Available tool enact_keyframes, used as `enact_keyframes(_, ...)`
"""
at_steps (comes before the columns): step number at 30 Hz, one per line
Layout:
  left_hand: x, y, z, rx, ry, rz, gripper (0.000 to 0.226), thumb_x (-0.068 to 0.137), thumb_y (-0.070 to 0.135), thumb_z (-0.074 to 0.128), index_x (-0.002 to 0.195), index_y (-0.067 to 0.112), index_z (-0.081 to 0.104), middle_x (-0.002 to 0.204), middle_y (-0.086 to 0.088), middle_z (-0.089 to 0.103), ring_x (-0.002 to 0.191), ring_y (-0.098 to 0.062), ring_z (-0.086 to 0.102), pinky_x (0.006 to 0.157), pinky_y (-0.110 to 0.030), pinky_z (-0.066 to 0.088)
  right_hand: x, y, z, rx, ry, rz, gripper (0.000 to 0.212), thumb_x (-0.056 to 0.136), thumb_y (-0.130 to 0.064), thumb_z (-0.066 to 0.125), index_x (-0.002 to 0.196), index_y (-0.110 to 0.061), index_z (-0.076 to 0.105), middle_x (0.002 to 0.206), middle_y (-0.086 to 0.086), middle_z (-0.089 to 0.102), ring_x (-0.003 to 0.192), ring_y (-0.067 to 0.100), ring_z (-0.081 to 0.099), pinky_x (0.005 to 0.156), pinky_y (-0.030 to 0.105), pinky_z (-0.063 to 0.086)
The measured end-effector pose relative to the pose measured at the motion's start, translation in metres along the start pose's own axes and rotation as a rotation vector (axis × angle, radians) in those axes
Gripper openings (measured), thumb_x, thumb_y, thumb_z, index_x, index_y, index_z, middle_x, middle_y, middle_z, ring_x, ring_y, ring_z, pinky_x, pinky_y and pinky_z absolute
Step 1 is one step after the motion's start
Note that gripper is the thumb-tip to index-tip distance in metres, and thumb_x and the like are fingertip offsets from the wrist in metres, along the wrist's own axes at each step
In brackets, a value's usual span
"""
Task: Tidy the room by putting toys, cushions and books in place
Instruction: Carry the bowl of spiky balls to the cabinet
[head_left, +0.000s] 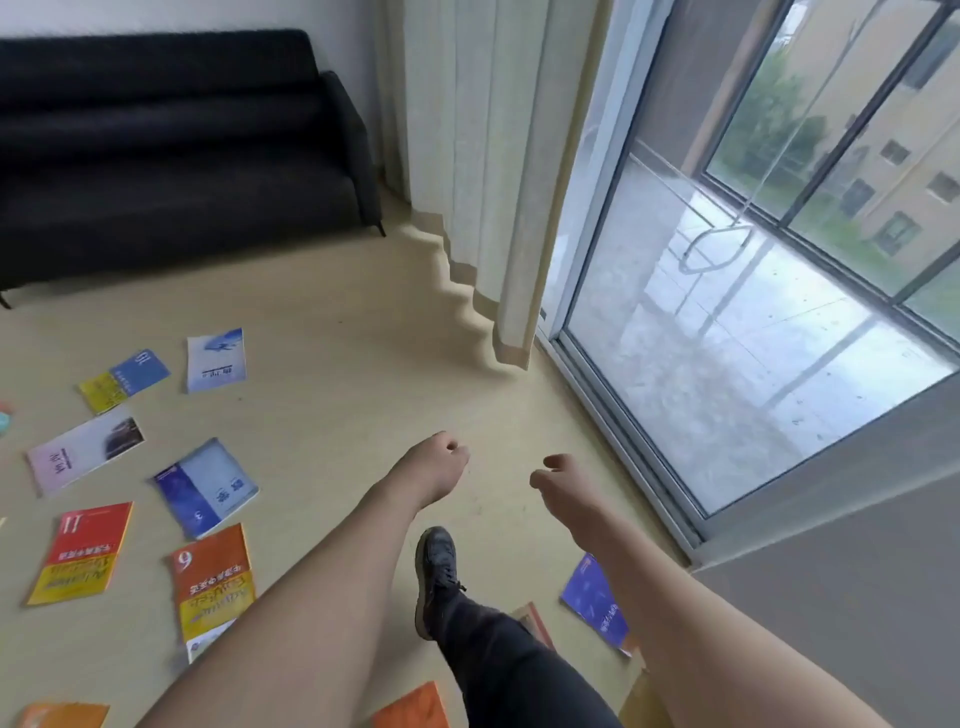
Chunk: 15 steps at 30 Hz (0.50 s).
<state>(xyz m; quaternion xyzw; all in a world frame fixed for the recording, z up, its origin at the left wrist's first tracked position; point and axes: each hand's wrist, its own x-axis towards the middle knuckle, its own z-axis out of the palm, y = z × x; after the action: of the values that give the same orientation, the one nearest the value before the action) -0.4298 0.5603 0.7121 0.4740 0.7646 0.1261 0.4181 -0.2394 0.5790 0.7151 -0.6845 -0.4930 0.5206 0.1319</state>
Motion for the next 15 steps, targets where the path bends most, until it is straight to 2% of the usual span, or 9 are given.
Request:
enact_keyframes(4,0.078,-0.005,-0.049,-0.019,0.022,-0.005,0.031,0.096,0.038,0.039,0.105,0.015,0.057,0.090,0.000,0.057,0.076,-0.022,0.050,0.067,-0.031,0.039,0.070,-0.055,0.030,0.023,-0.021,-0.001,0.053,0.087,-0.014,0.053,0.139,-0.010,0.042,0.086,-0.002,0.054,0.077,0.014,0.054,0.069,0.027,0.041)
enact_keyframes(7,0.139,-0.010,-0.097,-0.008,0.000,-0.031,0.029,0.097,0.039,0.039,0.109,0.019,0.057,0.099,0.002,0.062,0.090,-0.023,0.060,0.078,-0.033,0.048,0.129,-0.104,0.061,0.047,-0.026,0.014,0.045,0.087,-0.015,0.054,0.132,-0.013,0.046,0.094,0.001,0.054,0.085,0.018,0.054,0.069,0.026,0.040)
enact_keyframes(8,0.154,-0.016,-0.112,0.002,-0.010,-0.050,0.029,0.097,0.040,0.040,0.110,0.021,0.057,0.103,0.002,0.063,0.095,-0.023,0.061,0.082,-0.034,0.049,0.145,-0.120,0.073,0.042,-0.043,0.025,0.038,0.087,-0.015,0.054,0.125,-0.016,0.049,0.095,0.003,0.053,0.084,0.018,0.053,0.066,0.026,0.039)
enact_keyframes(10,0.175,-0.033,-0.146,0.021,-0.013,-0.083,0.027,0.096,0.040,0.040,0.107,0.022,0.056,0.102,0.002,0.063,0.094,-0.023,0.061,0.080,-0.032,0.048,0.166,-0.155,0.101,0.010,-0.090,0.033,0.025,0.085,-0.015,0.053,0.110,-0.018,0.052,0.087,0.002,0.051,0.074,0.016,0.049,0.058,0.025,0.034)
enact_keyframes(11,0.186,-0.043,-0.166,0.025,0.000,-0.099,0.026,0.096,0.040,0.041,0.107,0.021,0.056,0.101,0.001,0.063,0.091,-0.024,0.061,0.077,-0.031,0.047,0.178,-0.173,0.116,0.011,-0.118,0.016,0.030,0.085,-0.015,0.053,0.116,-0.016,0.053,0.090,0.002,0.052,0.075,0.016,0.050,0.059,0.025,0.035)
enact_keyframes(13,0.204,-0.070,-0.204,-0.003,0.048,-0.150,0.027,0.095,0.038,0.042,0.107,0.020,0.057,0.097,0.000,0.063,0.084,-0.023,0.058,0.073,-0.030,0.044,0.194,-0.214,0.141,-0.024,-0.173,-0.006,0.047,0.087,-0.014,0.054,0.134,-0.011,0.047,0.108,0.006,0.057,0.095,0.020,0.055,0.072,0.026,0.040)
enact_keyframes(15,0.212,-0.091,-0.237,-0.033,0.078,-0.205,0.026,0.095,0.035,0.040,0.105,0.018,0.056,0.094,-0.001,0.061,0.077,-0.021,0.053,0.068,-0.030,0.040,0.201,-0.252,0.162,-0.070,-0.218,-0.032,0.050,0.089,-0.014,0.054,0.138,-0.010,0.043,0.120,0.010,0.055,0.107,0.023,0.054,0.082,0.027,0.039)
